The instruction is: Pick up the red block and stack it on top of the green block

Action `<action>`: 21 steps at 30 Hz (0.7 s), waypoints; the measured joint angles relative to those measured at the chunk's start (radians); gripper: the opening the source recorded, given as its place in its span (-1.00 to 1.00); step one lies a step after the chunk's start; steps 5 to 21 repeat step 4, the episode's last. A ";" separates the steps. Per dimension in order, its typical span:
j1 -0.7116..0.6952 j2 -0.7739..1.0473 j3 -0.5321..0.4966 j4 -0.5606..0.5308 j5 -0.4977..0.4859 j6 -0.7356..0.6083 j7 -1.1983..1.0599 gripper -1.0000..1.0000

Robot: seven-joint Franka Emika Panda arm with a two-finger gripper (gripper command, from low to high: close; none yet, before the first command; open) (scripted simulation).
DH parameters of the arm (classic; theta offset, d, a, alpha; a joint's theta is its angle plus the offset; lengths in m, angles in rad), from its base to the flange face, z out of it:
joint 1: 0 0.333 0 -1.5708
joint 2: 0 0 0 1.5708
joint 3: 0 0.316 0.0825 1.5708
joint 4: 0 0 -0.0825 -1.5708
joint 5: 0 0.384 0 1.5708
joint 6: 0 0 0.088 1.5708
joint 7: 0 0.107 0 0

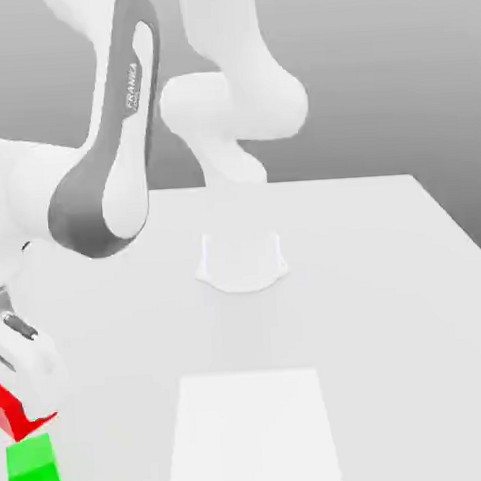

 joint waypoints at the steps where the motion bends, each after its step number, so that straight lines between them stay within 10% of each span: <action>1: -0.005 0.028 0.006 0.003 0.010 0.025 -0.007 1.00; 21: -0.005 0.028 0.006 0.003 0.010 0.025 -0.007 1.00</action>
